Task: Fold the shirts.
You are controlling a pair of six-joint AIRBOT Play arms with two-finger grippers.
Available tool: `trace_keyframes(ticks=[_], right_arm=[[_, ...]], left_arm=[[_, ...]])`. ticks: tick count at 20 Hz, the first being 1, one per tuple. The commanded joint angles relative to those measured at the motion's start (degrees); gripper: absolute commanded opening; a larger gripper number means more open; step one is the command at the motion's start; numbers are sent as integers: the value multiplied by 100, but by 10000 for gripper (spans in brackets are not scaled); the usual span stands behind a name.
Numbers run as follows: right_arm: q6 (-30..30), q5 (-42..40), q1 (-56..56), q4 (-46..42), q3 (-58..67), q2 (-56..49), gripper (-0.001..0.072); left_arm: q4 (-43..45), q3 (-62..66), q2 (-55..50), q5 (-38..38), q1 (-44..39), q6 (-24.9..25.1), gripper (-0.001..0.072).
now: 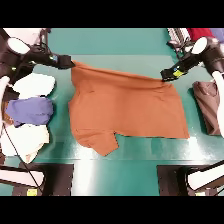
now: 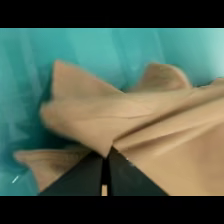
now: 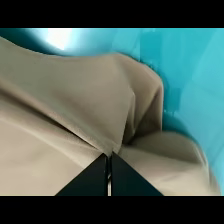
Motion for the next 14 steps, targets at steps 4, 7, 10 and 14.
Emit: trace_keyframes(ticks=[4,7,10,14], right_arm=[[2,-866,-258,1049,57,-417,401],[-28,136,-621,1357,577,-365,401],[-201,986,-1049,1810,520,0,400],[-245,1093,-1497,2218,-682,1021,400]], left_arm=[[-7,4,-494,151,101,-116,548],[-9,216,-363,-1141,562,-339,547],[22,-81,55,-2201,1012,-332,547],[13,-1886,1259,-2168,1134,-293,547]])
